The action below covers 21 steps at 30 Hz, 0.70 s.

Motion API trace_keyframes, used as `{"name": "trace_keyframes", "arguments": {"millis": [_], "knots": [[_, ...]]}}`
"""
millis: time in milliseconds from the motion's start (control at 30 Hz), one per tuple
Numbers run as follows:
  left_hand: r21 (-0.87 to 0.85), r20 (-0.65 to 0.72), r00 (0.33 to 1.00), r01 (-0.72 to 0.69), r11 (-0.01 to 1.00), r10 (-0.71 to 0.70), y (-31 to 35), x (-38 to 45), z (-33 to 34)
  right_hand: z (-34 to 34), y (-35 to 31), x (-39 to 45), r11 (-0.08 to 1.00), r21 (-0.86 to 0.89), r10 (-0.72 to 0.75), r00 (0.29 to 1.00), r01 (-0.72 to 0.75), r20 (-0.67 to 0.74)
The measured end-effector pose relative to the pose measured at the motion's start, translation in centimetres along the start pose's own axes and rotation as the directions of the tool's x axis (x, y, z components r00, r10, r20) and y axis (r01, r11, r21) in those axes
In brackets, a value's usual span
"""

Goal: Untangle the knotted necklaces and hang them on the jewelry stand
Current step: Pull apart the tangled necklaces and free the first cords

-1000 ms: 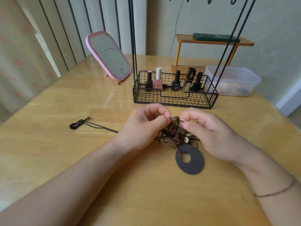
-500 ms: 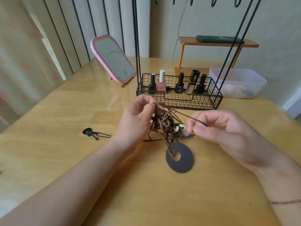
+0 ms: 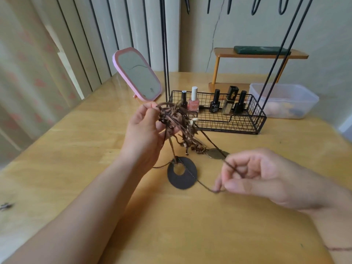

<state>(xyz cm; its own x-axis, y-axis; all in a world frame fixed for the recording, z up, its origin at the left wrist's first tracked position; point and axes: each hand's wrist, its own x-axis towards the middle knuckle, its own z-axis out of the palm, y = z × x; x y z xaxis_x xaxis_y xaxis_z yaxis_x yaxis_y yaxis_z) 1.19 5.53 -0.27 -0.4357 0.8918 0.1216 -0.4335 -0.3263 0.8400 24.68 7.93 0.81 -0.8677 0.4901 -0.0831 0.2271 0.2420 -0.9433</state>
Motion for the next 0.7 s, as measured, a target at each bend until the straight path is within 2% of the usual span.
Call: {"name": "trace_keyframes", "arguments": {"millis": [100,167,267,400,533,633,700], "knots": [[-0.061,-0.042,0.998,-0.050,0.997,0.048,0.8,0.5,-0.3,-0.3,-0.2,-0.3,0.968,0.165,-0.169,0.978,0.188,-0.123],[-0.095,-0.048,0.997,-0.069,0.993,0.064,1.1,0.7,-0.3,0.2,-0.2,-0.2,0.922,0.247,-0.270,0.952,0.299,-0.145],[-0.159,0.007,0.997,-0.072,0.985,0.074,1.8,0.6,0.3,1.8,0.3,0.6,0.837,0.347,-0.428,0.901,0.423,-0.065],[-0.157,0.137,0.985,-0.086,0.984,0.108,2.4,0.0,1.4,4.5,-0.2,1.1,0.665,0.654,-0.555,0.825,0.361,0.109],[-0.141,0.180,0.975,-0.108,0.984,0.133,3.0,-0.4,1.6,4.4,-0.4,1.0,0.685,0.629,-0.543,0.833,0.368,0.105],[-0.122,0.174,0.975,-0.115,0.986,0.136,3.7,-0.4,1.1,3.0,-0.8,0.7,0.772,0.573,-0.364,0.930,0.273,0.046],[-0.117,0.177,0.974,-0.123,0.985,0.143,4.1,-0.3,0.6,2.0,-1.0,0.3,0.803,0.562,-0.237,0.971,0.197,-0.001]]}}
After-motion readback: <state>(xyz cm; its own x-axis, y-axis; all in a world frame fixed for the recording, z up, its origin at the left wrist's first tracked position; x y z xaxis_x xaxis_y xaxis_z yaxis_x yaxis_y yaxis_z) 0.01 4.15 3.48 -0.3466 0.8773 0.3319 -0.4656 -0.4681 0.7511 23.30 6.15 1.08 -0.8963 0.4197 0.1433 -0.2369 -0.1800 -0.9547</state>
